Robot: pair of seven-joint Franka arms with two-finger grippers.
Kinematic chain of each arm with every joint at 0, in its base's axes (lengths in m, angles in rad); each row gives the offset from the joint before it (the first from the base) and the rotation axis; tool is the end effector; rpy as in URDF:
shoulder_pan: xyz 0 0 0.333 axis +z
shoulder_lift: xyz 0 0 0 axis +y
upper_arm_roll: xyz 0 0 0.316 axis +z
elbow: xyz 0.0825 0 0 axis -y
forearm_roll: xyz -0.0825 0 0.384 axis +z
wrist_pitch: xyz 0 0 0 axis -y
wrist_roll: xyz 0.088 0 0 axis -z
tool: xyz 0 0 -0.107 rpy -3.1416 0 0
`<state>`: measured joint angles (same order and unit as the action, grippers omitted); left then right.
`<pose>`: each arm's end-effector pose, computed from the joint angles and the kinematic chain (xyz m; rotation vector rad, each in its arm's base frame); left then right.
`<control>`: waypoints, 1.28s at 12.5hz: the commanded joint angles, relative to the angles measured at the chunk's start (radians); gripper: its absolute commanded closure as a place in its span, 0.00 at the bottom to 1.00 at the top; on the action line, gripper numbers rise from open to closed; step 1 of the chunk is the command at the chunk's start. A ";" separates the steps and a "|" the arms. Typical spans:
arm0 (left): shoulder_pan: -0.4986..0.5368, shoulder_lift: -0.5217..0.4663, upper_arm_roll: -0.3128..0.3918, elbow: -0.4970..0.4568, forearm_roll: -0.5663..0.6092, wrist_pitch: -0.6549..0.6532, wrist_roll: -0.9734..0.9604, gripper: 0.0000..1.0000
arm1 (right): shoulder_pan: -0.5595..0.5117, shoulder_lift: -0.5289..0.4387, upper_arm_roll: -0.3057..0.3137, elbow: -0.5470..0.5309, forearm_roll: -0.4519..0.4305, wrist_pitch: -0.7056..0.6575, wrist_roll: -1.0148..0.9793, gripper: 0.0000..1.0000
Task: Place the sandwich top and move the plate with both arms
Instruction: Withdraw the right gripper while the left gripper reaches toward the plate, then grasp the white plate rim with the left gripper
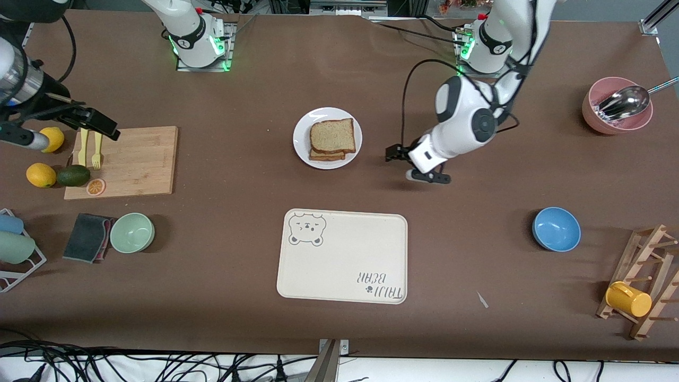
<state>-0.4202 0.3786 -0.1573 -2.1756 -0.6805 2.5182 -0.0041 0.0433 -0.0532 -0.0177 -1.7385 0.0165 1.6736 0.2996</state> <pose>0.4700 -0.3005 0.2132 2.7239 0.0078 -0.2324 0.5430 0.0153 0.5830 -3.0966 0.4297 0.0225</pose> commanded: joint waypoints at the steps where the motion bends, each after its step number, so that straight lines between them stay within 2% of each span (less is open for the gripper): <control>1: -0.080 0.054 0.010 0.023 -0.140 0.027 0.032 0.00 | 0.024 0.018 -0.037 0.056 -0.013 -0.017 -0.078 0.00; 4: -0.118 0.074 0.010 0.023 -0.342 0.025 0.152 0.03 | 0.026 0.013 -0.041 0.053 -0.016 -0.026 -0.168 0.00; 7: -0.135 0.094 0.010 0.020 -0.403 0.022 0.225 0.17 | 0.024 0.026 -0.039 0.076 -0.015 -0.035 -0.163 0.00; 8: -0.140 0.097 0.010 0.020 -0.404 0.021 0.227 0.22 | 0.026 0.026 -0.038 0.076 -0.013 -0.034 -0.162 0.00; 9: -0.149 0.097 0.009 0.020 -0.404 0.019 0.227 0.40 | 0.026 0.030 -0.038 0.076 -0.012 -0.034 -0.163 0.00; 14: -0.152 0.095 0.001 0.008 -0.412 0.016 0.220 0.41 | 0.027 0.035 -0.033 0.077 -0.009 -0.038 -0.163 0.00; 16: -0.152 0.095 -0.022 0.008 -0.453 0.016 0.222 0.41 | 0.029 0.035 -0.033 0.077 -0.010 -0.038 -0.162 0.00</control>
<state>-0.5638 0.4716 -0.1649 -2.1692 -1.0659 2.5347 0.1840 0.0616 -0.0259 -0.0437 -1.6883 0.0159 1.6590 0.1504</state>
